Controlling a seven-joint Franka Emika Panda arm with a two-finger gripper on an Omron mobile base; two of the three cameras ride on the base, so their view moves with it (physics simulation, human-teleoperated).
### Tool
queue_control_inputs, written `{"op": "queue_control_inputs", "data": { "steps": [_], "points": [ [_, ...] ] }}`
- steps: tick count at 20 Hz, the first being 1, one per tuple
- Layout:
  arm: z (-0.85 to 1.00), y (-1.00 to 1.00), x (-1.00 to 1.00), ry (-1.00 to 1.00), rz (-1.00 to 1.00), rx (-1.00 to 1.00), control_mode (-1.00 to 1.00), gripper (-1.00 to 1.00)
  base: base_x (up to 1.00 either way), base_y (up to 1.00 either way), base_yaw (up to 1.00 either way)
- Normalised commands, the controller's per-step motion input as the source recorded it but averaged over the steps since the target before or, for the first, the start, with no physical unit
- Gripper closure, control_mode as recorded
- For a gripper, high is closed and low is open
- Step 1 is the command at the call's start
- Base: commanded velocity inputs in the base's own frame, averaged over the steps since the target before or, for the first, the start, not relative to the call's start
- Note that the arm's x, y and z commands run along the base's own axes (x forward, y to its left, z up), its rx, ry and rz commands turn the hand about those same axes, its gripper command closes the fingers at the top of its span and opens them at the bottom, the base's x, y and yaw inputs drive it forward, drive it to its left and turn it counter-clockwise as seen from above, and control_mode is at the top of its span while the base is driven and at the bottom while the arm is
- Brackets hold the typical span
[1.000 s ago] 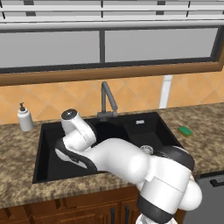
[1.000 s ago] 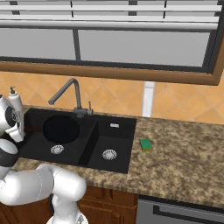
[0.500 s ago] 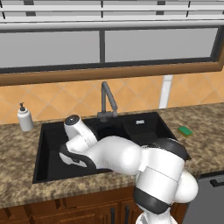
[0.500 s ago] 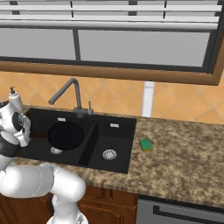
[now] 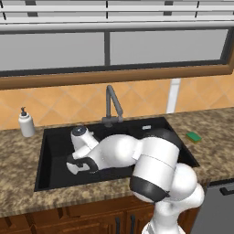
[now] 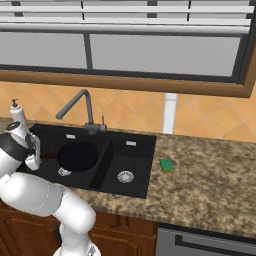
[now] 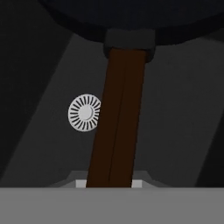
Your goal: Pick the pan and sponge and place them into the sink. Then turn on the water.
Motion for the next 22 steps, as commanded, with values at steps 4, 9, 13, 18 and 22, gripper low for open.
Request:
{"op": "queue_control_inputs", "data": {
  "steps": [4,9,13,18,22],
  "points": [
    [-0.51,-0.21,0.18,0.08,0.00,0.00,-1.00,1.00,0.00,0.00,0.00],
    [-0.35,-0.06,0.04,-0.04,0.00,0.00,-1.00,1.00,0.00,0.00,0.00],
    [-0.19,0.00,0.17,-0.23,0.00,0.00,-1.00,1.00,0.00,0.00,0.00],
    [-0.13,0.00,0.38,-0.14,0.00,0.02,-1.00,1.00,0.00,0.00,0.00],
    [-0.04,-0.16,0.39,0.00,0.00,0.25,-1.00,1.00,0.00,0.00,0.00]
  ]
}}
